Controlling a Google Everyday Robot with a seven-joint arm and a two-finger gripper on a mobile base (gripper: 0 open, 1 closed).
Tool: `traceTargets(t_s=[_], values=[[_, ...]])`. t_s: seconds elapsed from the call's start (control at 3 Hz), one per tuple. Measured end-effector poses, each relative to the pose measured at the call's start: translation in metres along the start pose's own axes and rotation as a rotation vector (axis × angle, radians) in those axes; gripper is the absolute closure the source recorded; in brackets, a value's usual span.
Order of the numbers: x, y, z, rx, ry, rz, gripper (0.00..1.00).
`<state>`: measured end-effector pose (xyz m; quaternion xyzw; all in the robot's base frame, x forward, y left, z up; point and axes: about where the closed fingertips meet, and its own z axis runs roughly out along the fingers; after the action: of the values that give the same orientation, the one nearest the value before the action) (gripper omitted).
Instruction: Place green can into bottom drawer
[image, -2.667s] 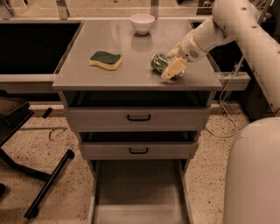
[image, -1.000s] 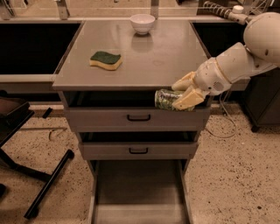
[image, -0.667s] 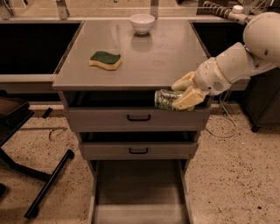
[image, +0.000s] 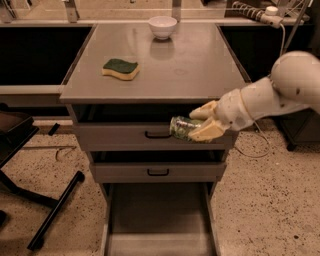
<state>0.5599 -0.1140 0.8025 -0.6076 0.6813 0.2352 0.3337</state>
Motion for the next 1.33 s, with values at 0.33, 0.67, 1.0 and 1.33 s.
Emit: traceTargets(t_s=[0.33, 0.67, 1.0, 1.33], values=[[0.038, 0.033, 0.044, 0.012, -0.080, 0.078, 1.00], [0.070, 0.072, 0.088, -0.028, -0.100, 0.141, 1.00], [0.070, 0.072, 0.088, -0.028, -0.100, 0.141, 1.00], [0.101, 0.081, 0.120, -0.022, -0.135, 0.158, 1.00]])
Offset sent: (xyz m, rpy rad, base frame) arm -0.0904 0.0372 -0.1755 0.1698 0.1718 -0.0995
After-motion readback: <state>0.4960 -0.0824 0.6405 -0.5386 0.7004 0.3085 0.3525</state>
